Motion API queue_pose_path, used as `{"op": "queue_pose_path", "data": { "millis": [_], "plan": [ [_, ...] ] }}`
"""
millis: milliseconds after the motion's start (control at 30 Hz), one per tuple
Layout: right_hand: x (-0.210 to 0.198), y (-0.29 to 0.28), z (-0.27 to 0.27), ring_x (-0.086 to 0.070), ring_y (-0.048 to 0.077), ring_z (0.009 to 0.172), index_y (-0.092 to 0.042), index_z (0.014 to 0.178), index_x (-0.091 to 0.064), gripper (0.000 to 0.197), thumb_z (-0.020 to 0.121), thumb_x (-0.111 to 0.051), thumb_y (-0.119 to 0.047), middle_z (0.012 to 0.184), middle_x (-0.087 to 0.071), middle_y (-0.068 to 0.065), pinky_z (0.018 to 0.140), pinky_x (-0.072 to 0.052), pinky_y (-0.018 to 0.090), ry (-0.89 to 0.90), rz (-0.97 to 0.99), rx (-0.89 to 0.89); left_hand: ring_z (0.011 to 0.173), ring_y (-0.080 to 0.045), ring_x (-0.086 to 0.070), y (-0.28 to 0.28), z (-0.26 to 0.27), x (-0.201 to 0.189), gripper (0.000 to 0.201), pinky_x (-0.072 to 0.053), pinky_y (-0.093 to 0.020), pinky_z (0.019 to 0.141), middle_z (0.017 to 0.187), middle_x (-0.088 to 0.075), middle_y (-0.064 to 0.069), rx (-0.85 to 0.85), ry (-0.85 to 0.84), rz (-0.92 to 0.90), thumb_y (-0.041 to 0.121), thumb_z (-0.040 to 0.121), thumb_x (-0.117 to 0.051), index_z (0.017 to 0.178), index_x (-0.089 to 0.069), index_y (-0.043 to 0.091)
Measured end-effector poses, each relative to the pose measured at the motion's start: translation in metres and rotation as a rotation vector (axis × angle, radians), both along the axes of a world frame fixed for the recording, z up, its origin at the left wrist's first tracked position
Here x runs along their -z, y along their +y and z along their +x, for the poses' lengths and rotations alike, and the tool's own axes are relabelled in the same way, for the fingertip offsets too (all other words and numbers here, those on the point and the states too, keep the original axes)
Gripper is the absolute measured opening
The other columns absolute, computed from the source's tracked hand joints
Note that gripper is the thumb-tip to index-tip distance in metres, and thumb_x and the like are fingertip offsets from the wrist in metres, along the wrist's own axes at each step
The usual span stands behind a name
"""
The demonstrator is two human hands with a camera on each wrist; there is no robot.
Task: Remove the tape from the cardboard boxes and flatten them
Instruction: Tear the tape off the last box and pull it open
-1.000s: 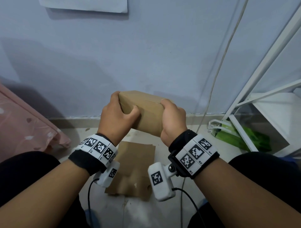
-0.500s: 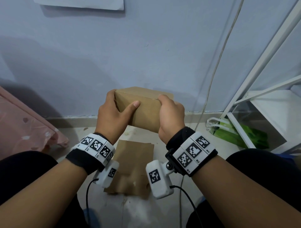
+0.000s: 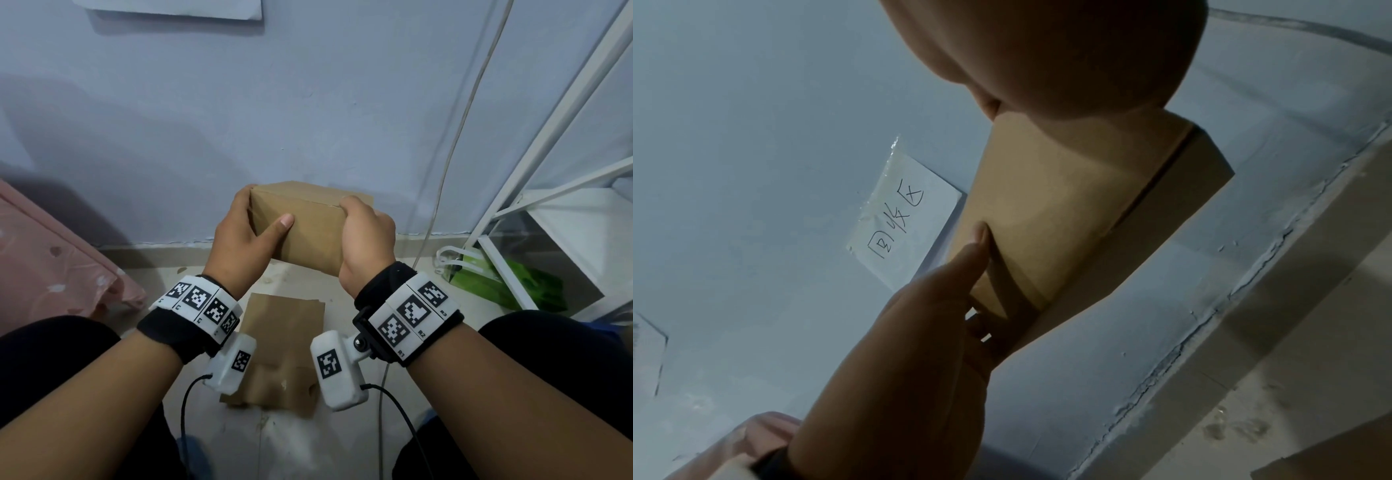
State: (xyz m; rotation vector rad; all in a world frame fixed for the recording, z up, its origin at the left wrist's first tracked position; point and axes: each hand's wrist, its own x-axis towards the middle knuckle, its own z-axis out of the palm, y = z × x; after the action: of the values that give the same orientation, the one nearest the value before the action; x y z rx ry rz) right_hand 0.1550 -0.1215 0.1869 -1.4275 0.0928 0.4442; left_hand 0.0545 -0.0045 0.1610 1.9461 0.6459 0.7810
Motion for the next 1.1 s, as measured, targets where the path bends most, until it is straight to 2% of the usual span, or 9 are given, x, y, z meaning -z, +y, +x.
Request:
{"op": "queue_pose_path", "data": {
  "millis": [200, 267, 333, 400, 467, 667, 933, 1033, 1100],
  "plan": [
    [0.001, 0.0, 0.0, -0.045, 0.022, 0.07, -0.018, 0.085, -0.052, 0.022, 0.068, -0.057, -0.032, 0.079, -0.046, 0.006, 0.064, -0.039, 0.037, 0.015, -0.008, -0.004, 0.112, -0.008, -0.061, 0.002, 0.002, 0.001, 0.058, -0.05, -0.037, 0.1, 0.121, -0.065, 0.01, 0.023, 0.014, -0.029, 0.043, 0.085, -0.067, 0.137, -0.048, 0.027],
    [0.001, 0.0, 0.001, -0.042, 0.022, 0.07, -0.017, 0.084, -0.049, 0.021, 0.069, -0.057, -0.03, 0.078, -0.044, 0.006, 0.064, -0.037, 0.038, 0.011, -0.003, -0.003, 0.108, -0.001, -0.061, 0.0, 0.002, 0.002, 0.056, -0.05, -0.028, 0.097, 0.118, -0.065, 0.01, 0.013, 0.016, -0.037, 0.038, 0.088, -0.064, 0.14, -0.046, 0.026],
    [0.002, -0.001, 0.002, -0.037, 0.023, 0.07, -0.016, 0.082, -0.043, 0.021, 0.071, -0.056, -0.028, 0.077, -0.037, 0.006, 0.064, -0.032, 0.039, -0.008, 0.004, 0.0, 0.094, 0.012, -0.058, -0.003, 0.0, 0.001, 0.048, -0.046, -0.009, 0.082, 0.108, -0.064, 0.015, -0.016, 0.018, -0.018, 0.03, 0.095, -0.059, 0.141, -0.046, 0.024],
    [0.001, 0.0, 0.002, -0.035, 0.023, 0.069, -0.015, 0.08, -0.042, 0.021, 0.07, -0.056, -0.027, 0.075, -0.035, 0.005, 0.064, -0.032, 0.039, -0.034, 0.007, -0.002, 0.094, 0.017, -0.057, -0.008, -0.002, -0.002, 0.049, -0.042, -0.002, 0.075, 0.107, -0.062, 0.022, -0.03, 0.011, -0.001, 0.041, 0.095, -0.062, 0.138, -0.046, 0.025],
    [0.0, 0.001, 0.002, -0.04, 0.024, 0.068, -0.016, 0.079, -0.047, 0.021, 0.067, -0.057, -0.03, 0.075, -0.039, 0.006, 0.063, -0.036, 0.039, -0.047, -0.003, -0.005, 0.102, 0.013, -0.058, -0.012, -0.004, -0.005, 0.059, -0.046, -0.009, 0.083, 0.112, -0.062, 0.022, -0.041, -0.002, 0.008, 0.051, 0.088, -0.069, 0.137, -0.046, 0.026],
    [0.0, -0.001, 0.004, -0.048, 0.023, 0.071, -0.021, 0.088, -0.055, 0.026, 0.065, -0.059, -0.032, 0.08, -0.049, 0.005, 0.067, -0.041, 0.038, 0.003, 0.011, -0.014, 0.111, -0.007, -0.064, -0.004, 0.001, -0.001, 0.06, -0.053, -0.039, 0.099, 0.119, -0.067, 0.01, -0.02, -0.068, -0.069, 0.045, 0.082, -0.073, 0.135, -0.051, 0.025],
    [-0.003, -0.004, 0.004, -0.045, 0.023, 0.071, -0.021, 0.087, -0.055, 0.026, 0.064, -0.059, -0.032, 0.08, -0.046, 0.005, 0.066, -0.039, 0.038, -0.025, 0.019, 0.003, 0.12, -0.003, -0.058, -0.006, -0.001, -0.004, 0.054, -0.048, -0.036, 0.107, 0.13, -0.062, 0.011, 0.046, -0.037, -0.134, 0.038, 0.095, -0.059, 0.144, -0.044, 0.026],
    [-0.001, -0.003, 0.003, -0.047, 0.023, 0.068, -0.018, 0.085, -0.056, 0.024, 0.065, -0.059, -0.032, 0.076, -0.047, 0.007, 0.065, -0.041, 0.038, -0.064, 0.002, -0.006, 0.11, 0.004, -0.061, -0.012, -0.003, -0.005, 0.061, -0.052, -0.025, 0.095, 0.121, -0.063, 0.016, 0.039, -0.044, -0.156, 0.045, 0.087, -0.073, 0.138, -0.044, 0.028],
    [-0.002, -0.003, 0.002, -0.051, 0.024, 0.068, -0.014, 0.082, -0.057, 0.024, 0.066, -0.059, -0.032, 0.075, -0.05, 0.007, 0.065, -0.044, 0.038, -0.082, -0.011, -0.01, 0.108, 0.002, -0.062, -0.013, -0.003, -0.004, 0.065, -0.053, -0.026, 0.093, 0.118, -0.064, 0.017, 0.002, -0.056, -0.148, 0.043, 0.081, -0.081, 0.133, -0.046, 0.028]
  ]
}}
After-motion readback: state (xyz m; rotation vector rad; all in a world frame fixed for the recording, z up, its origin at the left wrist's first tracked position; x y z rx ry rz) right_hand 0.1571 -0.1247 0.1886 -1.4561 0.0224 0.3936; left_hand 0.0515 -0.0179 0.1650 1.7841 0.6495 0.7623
